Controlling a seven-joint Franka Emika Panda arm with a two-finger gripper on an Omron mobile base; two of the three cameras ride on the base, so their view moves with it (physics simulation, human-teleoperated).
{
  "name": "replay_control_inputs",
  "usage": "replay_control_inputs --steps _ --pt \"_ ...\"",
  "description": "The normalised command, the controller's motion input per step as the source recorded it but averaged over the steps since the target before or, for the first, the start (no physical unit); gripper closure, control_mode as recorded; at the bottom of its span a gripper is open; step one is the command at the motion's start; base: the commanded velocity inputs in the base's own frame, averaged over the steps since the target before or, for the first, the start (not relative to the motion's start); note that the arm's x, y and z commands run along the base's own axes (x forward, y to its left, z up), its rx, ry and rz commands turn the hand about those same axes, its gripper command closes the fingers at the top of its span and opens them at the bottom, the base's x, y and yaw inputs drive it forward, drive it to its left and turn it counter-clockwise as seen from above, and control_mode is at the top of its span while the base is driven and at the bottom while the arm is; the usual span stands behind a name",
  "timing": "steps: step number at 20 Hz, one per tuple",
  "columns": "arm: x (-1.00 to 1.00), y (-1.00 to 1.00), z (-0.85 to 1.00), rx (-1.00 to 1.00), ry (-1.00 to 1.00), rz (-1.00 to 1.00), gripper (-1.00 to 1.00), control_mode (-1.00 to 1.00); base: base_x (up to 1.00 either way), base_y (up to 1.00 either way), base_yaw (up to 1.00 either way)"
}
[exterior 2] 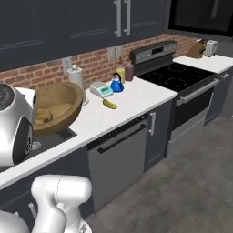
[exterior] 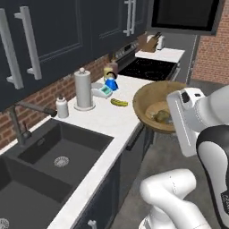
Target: Pick the onion from the sink and place it in the bowl. Then pick the bowl and place it in the microwave. Then close the microwave door and press the start button.
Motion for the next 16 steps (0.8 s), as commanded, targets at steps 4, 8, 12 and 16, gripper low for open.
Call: replay_control_inputs --steps 4,8,12,16 --pt "0.00 0.00 0.00 0.00 0.00 0.00 1.00 1.00 0.00 -0.42 -0.81" --pt "0.00 0.00 0.00 0.00 0.00 0.00 1.00 1.00 0.02 -0.44 -0.74" --pt "0.00 0.00 0.00 0.00 0.00 0.00 1.00 1.00 0.42 -0.96 -0.40" --pt "0.00 0.00 0.00 0.00 0.00 0.00 1.00 1.00 0.47 -1.00 -0.17"
